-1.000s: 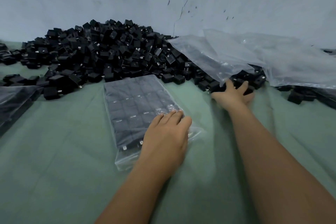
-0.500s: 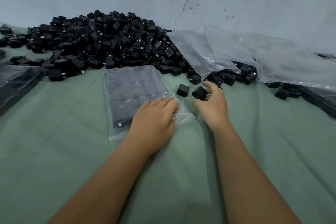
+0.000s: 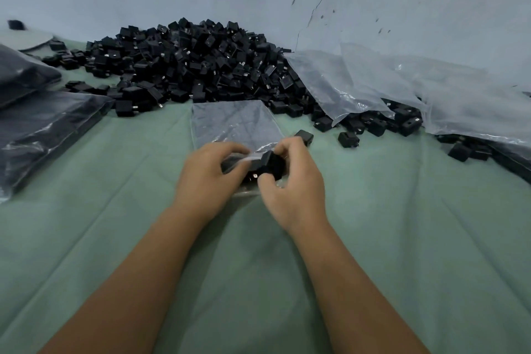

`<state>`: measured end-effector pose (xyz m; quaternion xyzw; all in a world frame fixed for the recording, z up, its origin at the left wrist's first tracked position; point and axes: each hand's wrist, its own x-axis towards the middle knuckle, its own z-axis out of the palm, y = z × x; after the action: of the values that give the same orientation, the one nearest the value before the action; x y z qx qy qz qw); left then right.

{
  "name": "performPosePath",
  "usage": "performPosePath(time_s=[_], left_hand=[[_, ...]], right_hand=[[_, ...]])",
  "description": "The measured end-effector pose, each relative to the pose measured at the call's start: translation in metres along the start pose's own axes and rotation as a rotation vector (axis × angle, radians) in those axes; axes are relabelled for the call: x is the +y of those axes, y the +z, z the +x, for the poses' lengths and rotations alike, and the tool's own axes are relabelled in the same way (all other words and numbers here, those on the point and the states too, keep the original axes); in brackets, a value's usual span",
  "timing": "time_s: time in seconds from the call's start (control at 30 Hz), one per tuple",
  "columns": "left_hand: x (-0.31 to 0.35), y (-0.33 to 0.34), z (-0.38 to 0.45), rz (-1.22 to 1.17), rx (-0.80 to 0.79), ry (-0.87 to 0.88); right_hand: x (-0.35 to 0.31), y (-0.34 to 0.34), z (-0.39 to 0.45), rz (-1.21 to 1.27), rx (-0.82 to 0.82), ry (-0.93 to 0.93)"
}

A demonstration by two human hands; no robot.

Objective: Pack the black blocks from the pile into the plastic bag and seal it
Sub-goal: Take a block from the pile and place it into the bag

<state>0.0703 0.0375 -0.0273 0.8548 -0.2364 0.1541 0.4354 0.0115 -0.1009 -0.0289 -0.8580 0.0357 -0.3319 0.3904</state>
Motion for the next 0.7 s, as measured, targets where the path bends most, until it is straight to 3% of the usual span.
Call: performPosePath(time_s=[0.17,0.33,0.47,0.57,0.7], left_hand=[[0.007,0.005,0.0,-0.139,0.121,-0.117],[0.007,0.006,0.001,-0.191,0.154,-0.138],[0.004,0.006,0.002,-0.177,0.155,-0.136],[0.002,0.006,0.003,-0.12,0.146,-0.114],[0.002,0.005,0.003,-0.112,0.147,-0.115]], right_hand=[[-0.006,0.008,-0.006,-0.291,0.006,-0.257],[-0.011,0.021,-0.004,-0.376,-0.069,-0.249],[-0.013,0.02,-0.003,-0.471,0.045,-0.26],[-0.012,0.017,-0.004,-0.403,0.07,-0.279],[-0.01,0.014,-0.004,-0.3,-0.033,-0.261]])
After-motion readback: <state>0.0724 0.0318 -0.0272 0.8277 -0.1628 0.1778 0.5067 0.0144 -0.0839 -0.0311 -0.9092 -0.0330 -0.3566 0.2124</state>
